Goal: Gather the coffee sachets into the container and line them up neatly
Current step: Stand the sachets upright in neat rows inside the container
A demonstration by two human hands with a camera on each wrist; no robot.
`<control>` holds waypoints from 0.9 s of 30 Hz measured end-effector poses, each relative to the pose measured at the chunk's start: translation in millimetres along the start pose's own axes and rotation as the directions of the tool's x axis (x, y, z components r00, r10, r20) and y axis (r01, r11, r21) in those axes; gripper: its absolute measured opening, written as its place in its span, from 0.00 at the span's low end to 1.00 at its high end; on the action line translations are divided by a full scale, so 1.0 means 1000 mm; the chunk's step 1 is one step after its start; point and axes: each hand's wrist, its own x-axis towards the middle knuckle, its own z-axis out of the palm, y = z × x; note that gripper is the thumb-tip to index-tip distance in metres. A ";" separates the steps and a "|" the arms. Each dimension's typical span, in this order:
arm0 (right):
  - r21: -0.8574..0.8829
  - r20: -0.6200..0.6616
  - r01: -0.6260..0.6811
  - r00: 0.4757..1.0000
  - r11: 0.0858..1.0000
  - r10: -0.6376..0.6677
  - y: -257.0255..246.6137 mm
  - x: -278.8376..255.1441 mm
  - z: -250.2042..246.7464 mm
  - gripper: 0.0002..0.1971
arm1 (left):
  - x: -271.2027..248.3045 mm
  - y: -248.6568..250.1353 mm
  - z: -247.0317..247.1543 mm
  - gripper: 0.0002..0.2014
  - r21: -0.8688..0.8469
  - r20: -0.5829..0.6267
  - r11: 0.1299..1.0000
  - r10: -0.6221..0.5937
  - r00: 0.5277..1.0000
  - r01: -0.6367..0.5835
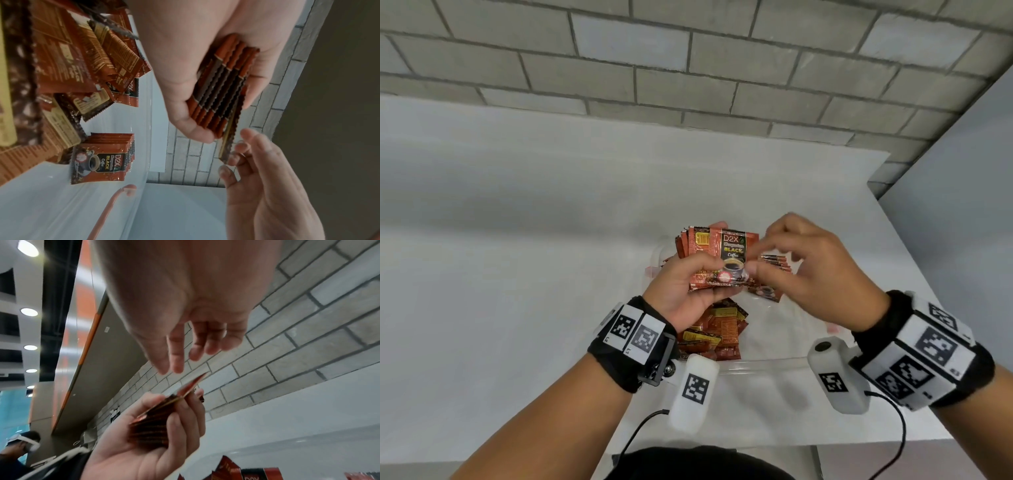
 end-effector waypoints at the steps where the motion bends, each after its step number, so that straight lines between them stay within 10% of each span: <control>1: -0.024 -0.041 -0.031 0.999 0.999 0.030 0.001 0.003 -0.002 0.14 | 0.000 0.000 0.000 0.21 0.017 0.000 1.000 -0.002 1.000 0.002; 12: 0.073 0.296 -0.368 0.896 0.927 0.332 0.019 0.020 -0.030 0.05 | 0.001 0.004 -0.002 0.22 0.158 -0.072 0.987 0.052 0.996 -0.040; 20: -0.493 0.417 -0.307 0.738 0.814 0.531 0.076 0.013 0.002 0.12 | -0.001 0.018 -0.008 0.18 0.147 -0.121 0.986 0.101 0.987 -0.083; 27: -0.644 0.425 -0.253 0.667 0.722 0.612 0.087 0.023 0.018 0.12 | -0.003 0.016 -0.011 0.19 0.124 -0.137 0.991 0.076 0.988 -0.059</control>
